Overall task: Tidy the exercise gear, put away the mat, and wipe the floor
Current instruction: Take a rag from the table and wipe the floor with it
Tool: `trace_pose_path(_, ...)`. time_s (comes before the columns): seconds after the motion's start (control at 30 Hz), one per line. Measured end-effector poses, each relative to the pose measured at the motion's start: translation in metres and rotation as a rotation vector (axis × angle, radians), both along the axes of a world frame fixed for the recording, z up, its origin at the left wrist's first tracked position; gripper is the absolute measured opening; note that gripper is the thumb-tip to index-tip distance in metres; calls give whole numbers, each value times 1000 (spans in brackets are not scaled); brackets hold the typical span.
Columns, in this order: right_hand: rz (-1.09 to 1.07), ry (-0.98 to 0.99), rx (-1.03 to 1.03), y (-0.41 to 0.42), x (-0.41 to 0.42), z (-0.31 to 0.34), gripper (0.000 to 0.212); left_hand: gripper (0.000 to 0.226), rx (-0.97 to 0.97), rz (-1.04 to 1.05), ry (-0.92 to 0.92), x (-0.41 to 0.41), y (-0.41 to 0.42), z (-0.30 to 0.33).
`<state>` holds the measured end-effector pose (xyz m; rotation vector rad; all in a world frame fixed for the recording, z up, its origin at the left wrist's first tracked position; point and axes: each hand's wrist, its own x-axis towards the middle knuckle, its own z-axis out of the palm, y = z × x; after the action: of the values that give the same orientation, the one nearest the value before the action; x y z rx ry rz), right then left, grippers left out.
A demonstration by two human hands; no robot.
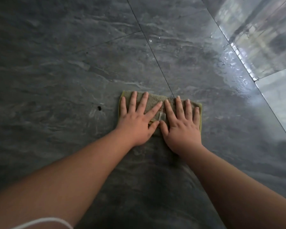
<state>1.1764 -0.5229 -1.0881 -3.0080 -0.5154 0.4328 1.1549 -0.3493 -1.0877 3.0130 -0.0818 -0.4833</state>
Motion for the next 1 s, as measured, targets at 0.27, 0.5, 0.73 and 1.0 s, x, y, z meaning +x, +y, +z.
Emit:
trace_pose_path(0.27,-35,-23,34,20,100,-4,68,63,-19,52,8,102,15,-2)
trace_pose_path(0.5,-37,-8,45,35,174,-5,69,62,-17,73,56,176,27,-1)
trace_pose_path(0.73,-47,27,34,47,223,-3,69,62,-22,52,110,230,39,4)
trace_pose_path(1.0,-70,-18,66,58,269,0,68,63,-17,31,146,285,50,6)
